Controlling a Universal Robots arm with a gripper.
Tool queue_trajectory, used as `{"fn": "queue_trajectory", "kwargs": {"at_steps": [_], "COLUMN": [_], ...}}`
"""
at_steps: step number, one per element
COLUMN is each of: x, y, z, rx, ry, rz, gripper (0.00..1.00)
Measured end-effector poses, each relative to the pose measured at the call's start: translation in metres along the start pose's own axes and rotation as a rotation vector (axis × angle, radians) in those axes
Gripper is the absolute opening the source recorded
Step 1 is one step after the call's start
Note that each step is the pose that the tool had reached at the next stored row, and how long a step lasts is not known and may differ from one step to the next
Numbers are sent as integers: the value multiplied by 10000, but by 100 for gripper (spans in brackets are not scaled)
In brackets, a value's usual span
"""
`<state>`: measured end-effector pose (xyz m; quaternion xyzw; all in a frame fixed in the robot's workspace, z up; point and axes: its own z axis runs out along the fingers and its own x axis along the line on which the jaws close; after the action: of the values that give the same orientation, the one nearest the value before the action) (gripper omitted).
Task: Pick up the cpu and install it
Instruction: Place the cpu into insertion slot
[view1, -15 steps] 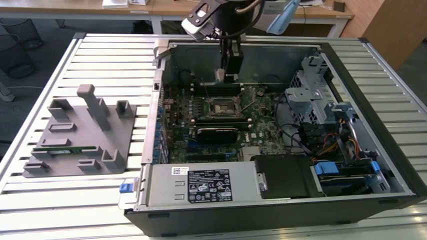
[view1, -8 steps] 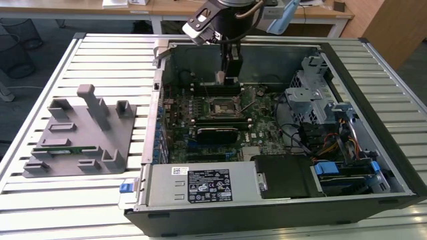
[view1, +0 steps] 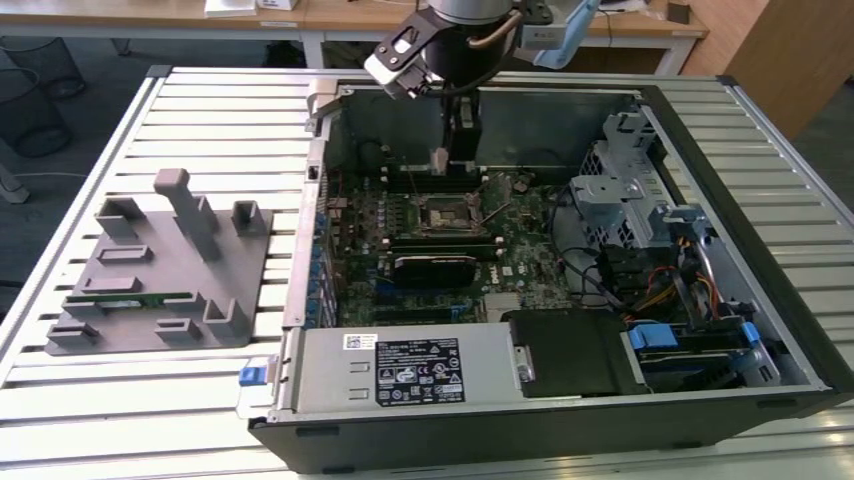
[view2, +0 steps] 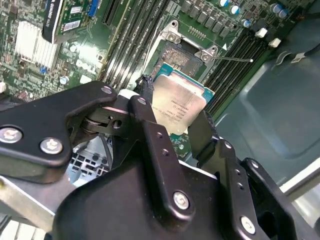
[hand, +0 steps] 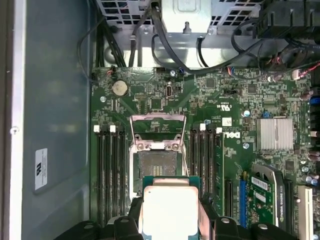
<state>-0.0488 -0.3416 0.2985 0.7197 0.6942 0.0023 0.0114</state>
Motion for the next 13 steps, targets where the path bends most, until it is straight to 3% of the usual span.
{"fn": "queue_trajectory", "kwargs": {"at_steps": [13], "x": [128], "y": [25], "z": [270], "rx": [-6], "ry": [4], "rz": [-249], "gripper": [53]}}
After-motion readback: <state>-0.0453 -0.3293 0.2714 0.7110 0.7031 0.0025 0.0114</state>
